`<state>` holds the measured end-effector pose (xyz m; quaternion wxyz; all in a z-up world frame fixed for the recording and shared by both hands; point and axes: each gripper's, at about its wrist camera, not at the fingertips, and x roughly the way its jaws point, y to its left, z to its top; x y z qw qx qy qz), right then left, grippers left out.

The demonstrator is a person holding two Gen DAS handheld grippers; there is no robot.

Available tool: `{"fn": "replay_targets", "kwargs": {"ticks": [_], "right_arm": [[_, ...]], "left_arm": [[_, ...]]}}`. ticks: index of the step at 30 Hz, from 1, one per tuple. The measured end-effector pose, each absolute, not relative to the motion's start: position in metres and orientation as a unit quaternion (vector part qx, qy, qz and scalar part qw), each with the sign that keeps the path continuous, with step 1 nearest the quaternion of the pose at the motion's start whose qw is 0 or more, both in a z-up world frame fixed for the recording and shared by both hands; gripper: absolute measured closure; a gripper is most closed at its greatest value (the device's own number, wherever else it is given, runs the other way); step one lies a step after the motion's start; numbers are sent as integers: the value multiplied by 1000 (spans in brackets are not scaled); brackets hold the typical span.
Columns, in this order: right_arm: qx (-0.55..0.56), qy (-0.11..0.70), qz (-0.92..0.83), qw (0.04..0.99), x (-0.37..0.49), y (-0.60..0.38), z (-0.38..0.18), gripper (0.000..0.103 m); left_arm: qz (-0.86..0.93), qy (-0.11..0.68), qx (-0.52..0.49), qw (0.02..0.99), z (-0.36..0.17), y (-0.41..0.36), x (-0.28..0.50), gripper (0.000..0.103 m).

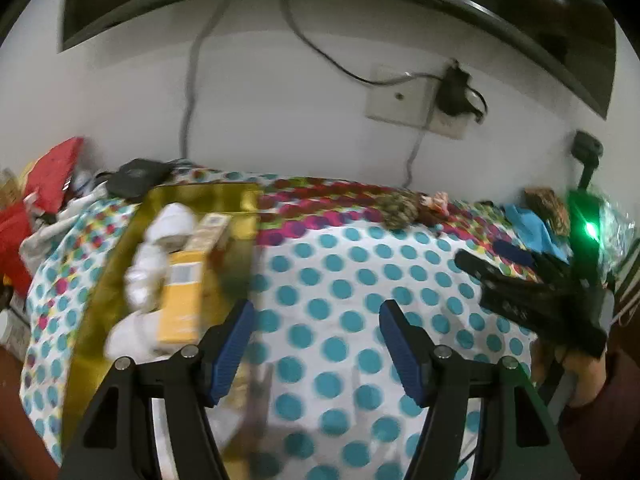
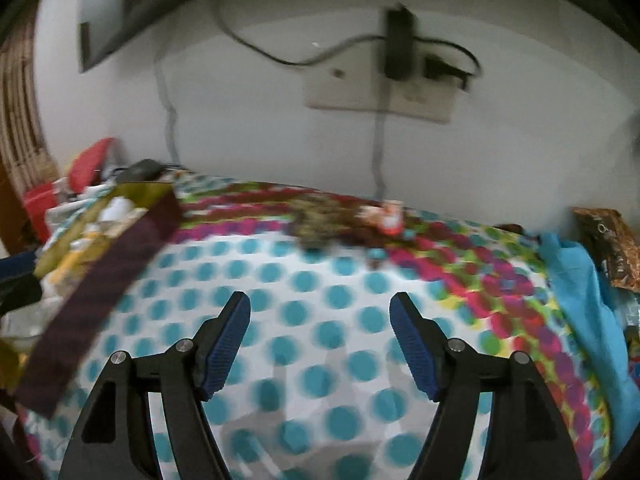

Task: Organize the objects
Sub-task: 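Grasp the doll figurine with the right gripper while the left gripper grasps the rope ball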

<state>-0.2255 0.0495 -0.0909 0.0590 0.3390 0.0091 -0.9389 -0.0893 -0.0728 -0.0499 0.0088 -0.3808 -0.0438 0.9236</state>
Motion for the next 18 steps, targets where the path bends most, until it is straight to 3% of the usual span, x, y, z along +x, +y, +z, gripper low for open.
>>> {"fn": "replay_targets", "kwargs": {"ticks": [18], "right_arm": [[391,17,-919,46,-341,89,-117,32]], "left_arm": [[903,-29,-428,2,-105,-20,-167,36]]}}
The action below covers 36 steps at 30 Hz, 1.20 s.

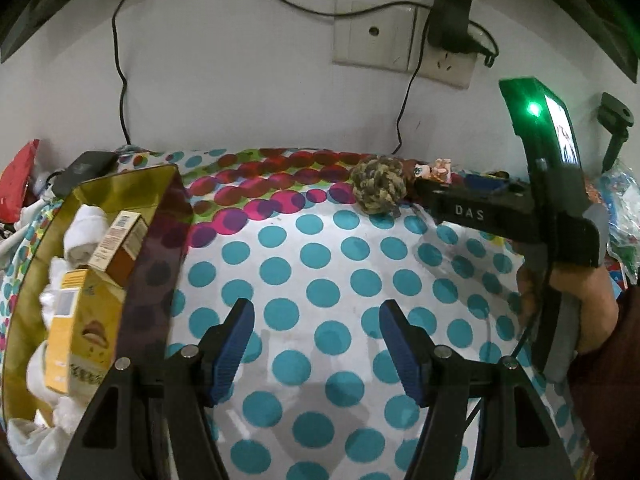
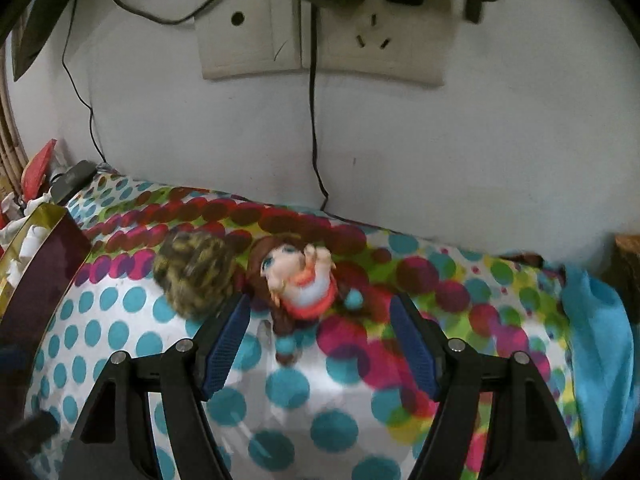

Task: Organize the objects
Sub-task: 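Grasp the doll figurine with the right gripper while the left gripper grasps the rope ball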

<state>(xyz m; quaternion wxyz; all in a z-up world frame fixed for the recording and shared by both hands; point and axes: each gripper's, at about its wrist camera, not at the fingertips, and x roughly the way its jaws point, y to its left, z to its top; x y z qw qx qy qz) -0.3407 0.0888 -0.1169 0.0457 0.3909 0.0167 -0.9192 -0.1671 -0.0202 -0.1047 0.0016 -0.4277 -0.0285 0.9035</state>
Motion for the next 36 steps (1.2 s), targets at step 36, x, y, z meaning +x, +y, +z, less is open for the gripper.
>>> {"fn": "replay_targets", "kwargs": {"ticks": [36], "right_arm": [[414,-19,-910,11,-253,119,-127,51]], "left_arm": [[909,-30,-414,40,-120,15,-240,36]]}}
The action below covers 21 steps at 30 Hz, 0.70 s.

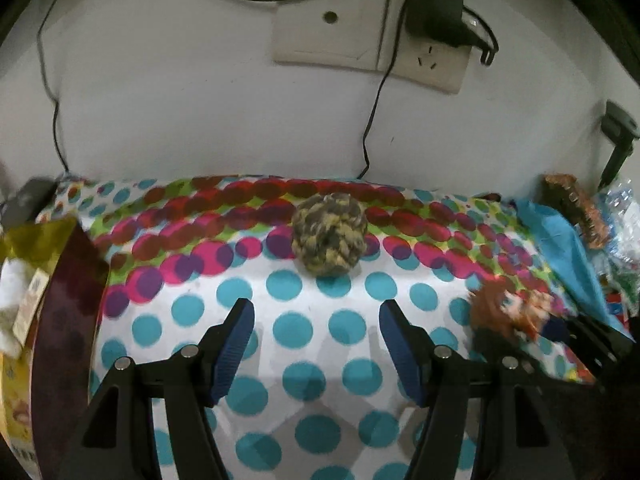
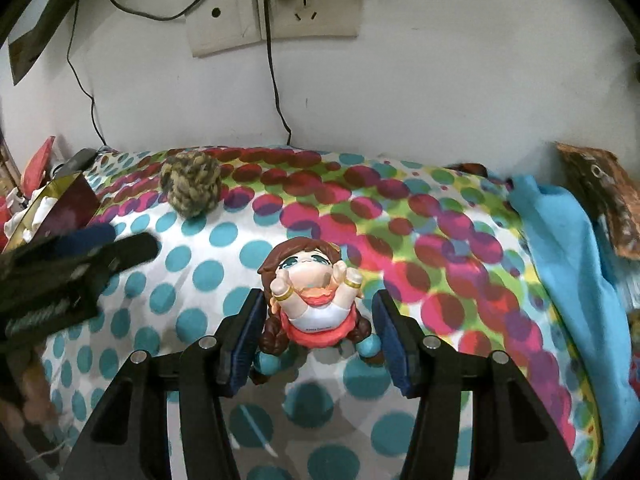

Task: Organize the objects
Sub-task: 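Grasp the doll figurine with the right gripper while the left gripper grasps the rope ball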

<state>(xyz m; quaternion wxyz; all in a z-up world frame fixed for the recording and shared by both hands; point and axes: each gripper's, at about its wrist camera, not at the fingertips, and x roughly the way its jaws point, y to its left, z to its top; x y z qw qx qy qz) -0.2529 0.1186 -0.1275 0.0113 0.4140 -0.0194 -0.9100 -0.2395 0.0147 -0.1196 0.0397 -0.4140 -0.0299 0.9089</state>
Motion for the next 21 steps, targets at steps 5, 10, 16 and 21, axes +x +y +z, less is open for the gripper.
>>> {"fn": "replay_targets", "kwargs": {"ticks": [5,10,16,21], "right_arm": [[414,-34,-909,6,-232,125,-128,51],[424,-47,-905,-1,-229,129,-131,51],[427,-38,-904,-3,-230,125,-130,51],[427,-36,-904,-4,-230,124,-130,51]], "left_arm": [[907,-18,-418,42,-123,24,-259,36],[904,-30,-424,37,-128,26,-277,36],[902,-32,-430,25,-135,24,-292,36],[908,-21,-419,21,-134,27,-299,36]]}}
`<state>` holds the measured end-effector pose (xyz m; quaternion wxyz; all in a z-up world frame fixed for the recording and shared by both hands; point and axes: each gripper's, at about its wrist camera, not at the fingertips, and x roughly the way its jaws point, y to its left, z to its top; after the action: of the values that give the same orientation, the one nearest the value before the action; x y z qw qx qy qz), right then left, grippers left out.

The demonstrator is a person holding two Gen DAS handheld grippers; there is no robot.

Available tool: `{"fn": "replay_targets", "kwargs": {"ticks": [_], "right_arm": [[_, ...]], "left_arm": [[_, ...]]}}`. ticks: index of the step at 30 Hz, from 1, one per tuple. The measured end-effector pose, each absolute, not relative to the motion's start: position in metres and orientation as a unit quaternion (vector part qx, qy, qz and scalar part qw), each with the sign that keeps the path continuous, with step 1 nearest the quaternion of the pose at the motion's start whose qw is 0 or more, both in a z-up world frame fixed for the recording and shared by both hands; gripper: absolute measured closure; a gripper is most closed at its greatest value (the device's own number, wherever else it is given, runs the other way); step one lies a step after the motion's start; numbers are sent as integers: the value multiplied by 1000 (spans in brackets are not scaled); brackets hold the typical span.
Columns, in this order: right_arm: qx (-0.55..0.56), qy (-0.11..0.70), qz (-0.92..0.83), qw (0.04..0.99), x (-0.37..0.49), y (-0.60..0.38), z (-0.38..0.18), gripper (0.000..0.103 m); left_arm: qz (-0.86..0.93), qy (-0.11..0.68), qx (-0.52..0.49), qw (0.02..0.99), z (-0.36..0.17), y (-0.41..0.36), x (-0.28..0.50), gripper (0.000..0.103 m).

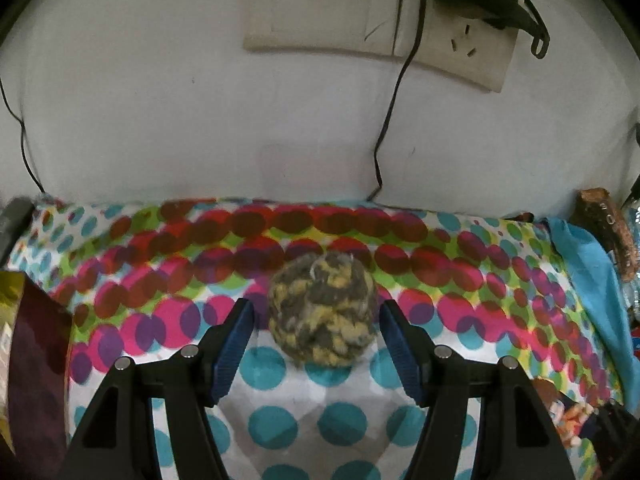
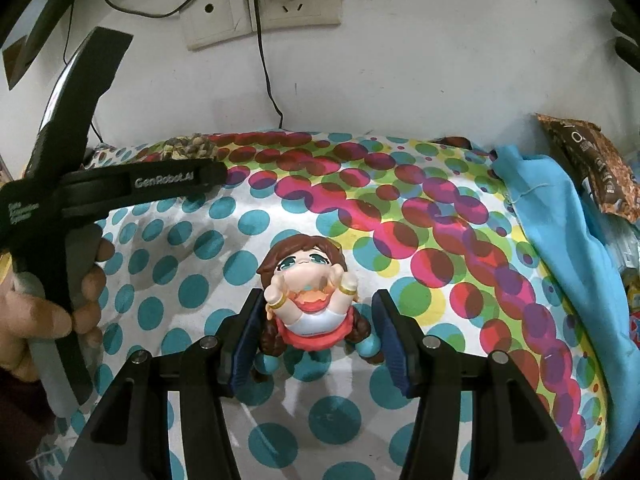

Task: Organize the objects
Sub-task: 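Grasp the doll figurine with the right gripper while the left gripper grasps the rope ball, then lift the braided rope ball with the left gripper and carry it toward the tray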

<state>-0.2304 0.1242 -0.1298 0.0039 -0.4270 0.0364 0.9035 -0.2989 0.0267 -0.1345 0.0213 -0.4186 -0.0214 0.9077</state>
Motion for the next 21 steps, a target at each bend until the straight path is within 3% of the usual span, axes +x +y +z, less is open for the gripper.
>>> {"fn": "replay_targets", "kwargs": {"ticks": [14,15,17,21], "right_arm": [[-428,36,903,3,-230,124,-131,52],[-428,36,903,3,-230,125,-131,52],[-429,36,903,3,-230,124,-131,52],[-429,36,903,3,-231,125,-132,52]], "left_arm": [[900,-3,-435,15,-144,28,-308,35],[900,0,-435,12,-144,29,-308,34],[898,0,-440,-12,-146,25,-310,17],[896,-9,-443,-12,-146,16,-311,15]]}}
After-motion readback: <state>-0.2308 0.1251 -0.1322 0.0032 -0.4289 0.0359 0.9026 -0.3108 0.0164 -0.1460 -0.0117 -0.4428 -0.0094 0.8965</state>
